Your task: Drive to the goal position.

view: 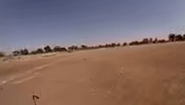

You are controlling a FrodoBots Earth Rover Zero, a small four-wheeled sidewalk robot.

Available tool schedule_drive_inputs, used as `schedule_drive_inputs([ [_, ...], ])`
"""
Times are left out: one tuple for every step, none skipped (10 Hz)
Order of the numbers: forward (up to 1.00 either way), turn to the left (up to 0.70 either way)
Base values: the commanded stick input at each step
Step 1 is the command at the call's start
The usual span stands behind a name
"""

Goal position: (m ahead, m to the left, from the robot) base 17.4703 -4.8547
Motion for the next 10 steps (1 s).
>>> schedule_drive_inputs([
  [0.7, 0.0],
  [0.7, 0.0],
  [0.7, 0.0],
  [0.7, 0.0],
  [0.7, 0.0],
  [0.7, 0.0],
  [0.7, 0.0],
  [0.7, 0.0],
  [0.7, 0.0],
  [0.7, 0.0],
])
